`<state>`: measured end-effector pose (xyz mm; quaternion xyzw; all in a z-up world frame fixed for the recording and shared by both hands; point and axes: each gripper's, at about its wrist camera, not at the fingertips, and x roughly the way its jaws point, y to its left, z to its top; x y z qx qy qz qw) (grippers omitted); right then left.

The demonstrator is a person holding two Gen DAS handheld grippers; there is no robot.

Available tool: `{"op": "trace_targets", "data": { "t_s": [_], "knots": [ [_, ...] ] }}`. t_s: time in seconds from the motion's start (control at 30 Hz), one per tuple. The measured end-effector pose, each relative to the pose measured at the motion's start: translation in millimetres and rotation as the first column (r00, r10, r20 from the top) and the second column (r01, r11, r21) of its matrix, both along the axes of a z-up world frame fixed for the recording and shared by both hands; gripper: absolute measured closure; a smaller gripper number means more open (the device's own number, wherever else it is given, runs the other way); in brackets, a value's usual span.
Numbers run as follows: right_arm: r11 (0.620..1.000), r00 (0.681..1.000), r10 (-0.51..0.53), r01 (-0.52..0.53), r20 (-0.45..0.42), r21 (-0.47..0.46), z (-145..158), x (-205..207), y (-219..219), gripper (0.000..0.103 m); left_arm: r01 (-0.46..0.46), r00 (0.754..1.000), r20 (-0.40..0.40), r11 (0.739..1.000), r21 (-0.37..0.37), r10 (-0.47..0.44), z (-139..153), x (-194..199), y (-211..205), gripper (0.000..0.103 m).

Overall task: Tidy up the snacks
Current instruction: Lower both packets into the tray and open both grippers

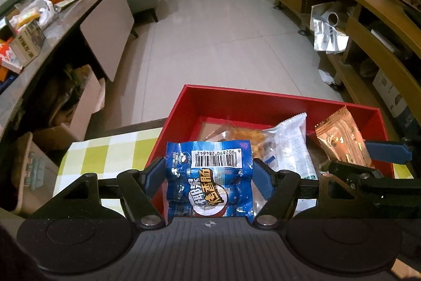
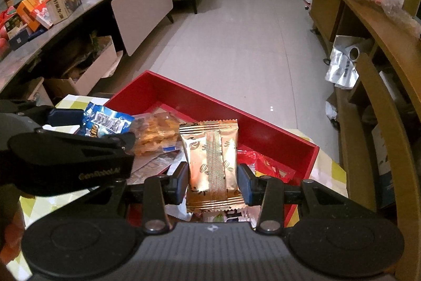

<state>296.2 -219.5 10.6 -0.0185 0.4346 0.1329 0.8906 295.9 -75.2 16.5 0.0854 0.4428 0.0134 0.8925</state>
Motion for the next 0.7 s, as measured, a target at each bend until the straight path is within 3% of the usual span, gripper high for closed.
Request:
{"op": "trace_targets", "data": {
  "t_s": [0.7],
  "knots": [
    [1.000, 0.999, -0.011, 0.010, -0.034, -0.020, -21, 14, 3, 0.055, -0.010, 1.000, -0.026, 1.000, -0.001, 0.010, -16, 16, 0, 0.027]
  ]
}}
